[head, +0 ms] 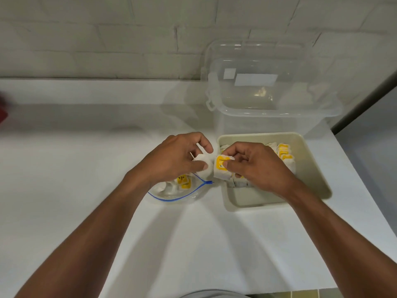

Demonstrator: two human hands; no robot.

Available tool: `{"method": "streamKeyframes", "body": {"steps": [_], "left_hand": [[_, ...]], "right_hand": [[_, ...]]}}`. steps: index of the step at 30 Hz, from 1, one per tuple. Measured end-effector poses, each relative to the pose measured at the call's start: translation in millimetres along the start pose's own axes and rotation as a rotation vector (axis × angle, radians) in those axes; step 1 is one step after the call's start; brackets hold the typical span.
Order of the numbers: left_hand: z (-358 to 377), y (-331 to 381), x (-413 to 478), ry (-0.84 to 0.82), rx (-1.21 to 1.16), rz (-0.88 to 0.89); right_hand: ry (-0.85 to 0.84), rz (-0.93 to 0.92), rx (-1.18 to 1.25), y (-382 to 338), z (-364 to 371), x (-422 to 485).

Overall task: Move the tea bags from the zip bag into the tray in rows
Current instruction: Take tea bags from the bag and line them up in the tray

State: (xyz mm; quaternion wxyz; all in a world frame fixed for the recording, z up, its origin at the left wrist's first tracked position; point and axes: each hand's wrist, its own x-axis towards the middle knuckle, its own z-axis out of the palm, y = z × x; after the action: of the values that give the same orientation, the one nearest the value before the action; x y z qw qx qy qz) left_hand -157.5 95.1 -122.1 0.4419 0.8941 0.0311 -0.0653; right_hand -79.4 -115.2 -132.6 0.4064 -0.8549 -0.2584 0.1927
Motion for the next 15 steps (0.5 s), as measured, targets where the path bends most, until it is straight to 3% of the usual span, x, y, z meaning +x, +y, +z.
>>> {"method": "streamKeyframes", "body": {"steps": [15], "left_hand": [[75.8, 57.2, 75.6, 0.039, 0.242, 0.171]], "right_hand": [[0.165, 0.134, -0.331, 73.6, -115.2, -24.2]]}}
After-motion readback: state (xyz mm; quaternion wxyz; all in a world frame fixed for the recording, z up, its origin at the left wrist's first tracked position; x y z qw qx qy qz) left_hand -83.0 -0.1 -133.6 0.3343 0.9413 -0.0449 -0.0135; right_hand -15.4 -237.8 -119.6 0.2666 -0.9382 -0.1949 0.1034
